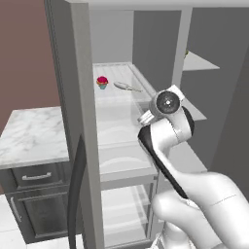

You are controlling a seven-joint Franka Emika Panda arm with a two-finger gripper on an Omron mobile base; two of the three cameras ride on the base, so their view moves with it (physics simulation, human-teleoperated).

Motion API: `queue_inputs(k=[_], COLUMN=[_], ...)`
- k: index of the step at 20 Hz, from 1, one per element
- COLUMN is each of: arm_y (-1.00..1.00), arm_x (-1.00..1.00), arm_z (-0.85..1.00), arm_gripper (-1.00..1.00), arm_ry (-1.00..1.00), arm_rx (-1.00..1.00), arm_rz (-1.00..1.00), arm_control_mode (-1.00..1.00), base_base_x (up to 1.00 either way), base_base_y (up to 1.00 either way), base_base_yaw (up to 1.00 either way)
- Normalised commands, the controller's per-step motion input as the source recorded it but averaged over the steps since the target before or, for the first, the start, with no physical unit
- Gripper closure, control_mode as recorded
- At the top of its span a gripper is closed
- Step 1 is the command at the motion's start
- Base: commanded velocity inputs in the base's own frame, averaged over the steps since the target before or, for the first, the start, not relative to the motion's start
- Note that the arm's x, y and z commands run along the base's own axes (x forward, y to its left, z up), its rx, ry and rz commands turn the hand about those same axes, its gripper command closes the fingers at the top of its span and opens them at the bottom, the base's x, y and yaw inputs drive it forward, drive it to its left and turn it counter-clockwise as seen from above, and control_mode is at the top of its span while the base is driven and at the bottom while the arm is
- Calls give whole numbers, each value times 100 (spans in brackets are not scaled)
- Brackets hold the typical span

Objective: Pick up the frozen fish from the freezer, place it on any shelf in the fridge, and close the fridge and freezer doors when done.

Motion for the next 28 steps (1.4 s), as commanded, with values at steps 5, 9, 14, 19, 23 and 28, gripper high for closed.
queue_inputs(k=[5, 9, 14, 19, 23, 28], arm_y=[-45, -26, 0, 0, -4, 0], arm_x=[-85, -50, -2, 0, -10, 0], arm_z=[-7, -34, -31, -18, 0, 0], arm_gripper=[-100, -100, -100, -100, -100, -100], arm_ry=[1, 6, 10, 4, 0, 0], arm_rx=[33, 19, 1, 2, 2, 0], arm_rz=[-17, -2, 0, 0, 0, 0], arm_control_mode=[-100, -100, -100, -100, 100, 100], base_base_x=[0, 0, 0, 0, -66, -81], base_base_y=[0, 0, 0, 0, -16, -8], base_base_yaw=[0, 0, 0, 0, 0, 0])
